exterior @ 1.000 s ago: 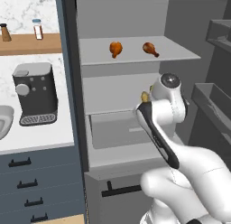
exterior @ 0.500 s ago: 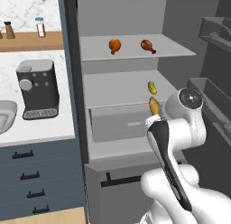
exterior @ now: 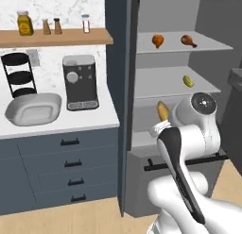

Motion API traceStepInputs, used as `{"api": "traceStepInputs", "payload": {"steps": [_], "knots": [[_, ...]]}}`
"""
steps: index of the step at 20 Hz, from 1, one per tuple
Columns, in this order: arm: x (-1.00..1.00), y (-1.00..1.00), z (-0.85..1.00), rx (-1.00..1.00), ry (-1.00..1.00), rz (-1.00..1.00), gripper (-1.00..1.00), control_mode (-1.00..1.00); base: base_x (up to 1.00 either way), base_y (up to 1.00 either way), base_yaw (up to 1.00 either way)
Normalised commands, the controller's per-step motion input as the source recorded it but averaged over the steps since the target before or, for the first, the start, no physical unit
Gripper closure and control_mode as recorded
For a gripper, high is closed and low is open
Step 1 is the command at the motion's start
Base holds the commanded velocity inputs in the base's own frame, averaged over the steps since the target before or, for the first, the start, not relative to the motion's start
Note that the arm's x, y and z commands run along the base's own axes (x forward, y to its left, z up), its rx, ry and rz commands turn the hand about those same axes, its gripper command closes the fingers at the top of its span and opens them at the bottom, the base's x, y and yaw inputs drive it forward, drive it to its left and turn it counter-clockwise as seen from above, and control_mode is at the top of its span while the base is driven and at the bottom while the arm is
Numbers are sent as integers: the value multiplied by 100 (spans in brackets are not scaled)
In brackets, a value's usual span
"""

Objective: Place one cucumber and one chicken drumstick in each tupperware on the nearby counter, to pack two identical lunches.

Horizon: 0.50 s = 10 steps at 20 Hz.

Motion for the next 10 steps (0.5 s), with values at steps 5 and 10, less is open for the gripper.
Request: {"api": "traceStepInputs", "payload": {"steps": [5,10], "knots": [[0,0,0,0,0,0,100,100,18,100,-3],[0,0,0,0,0,0,100,100,50,100,-11]]}}
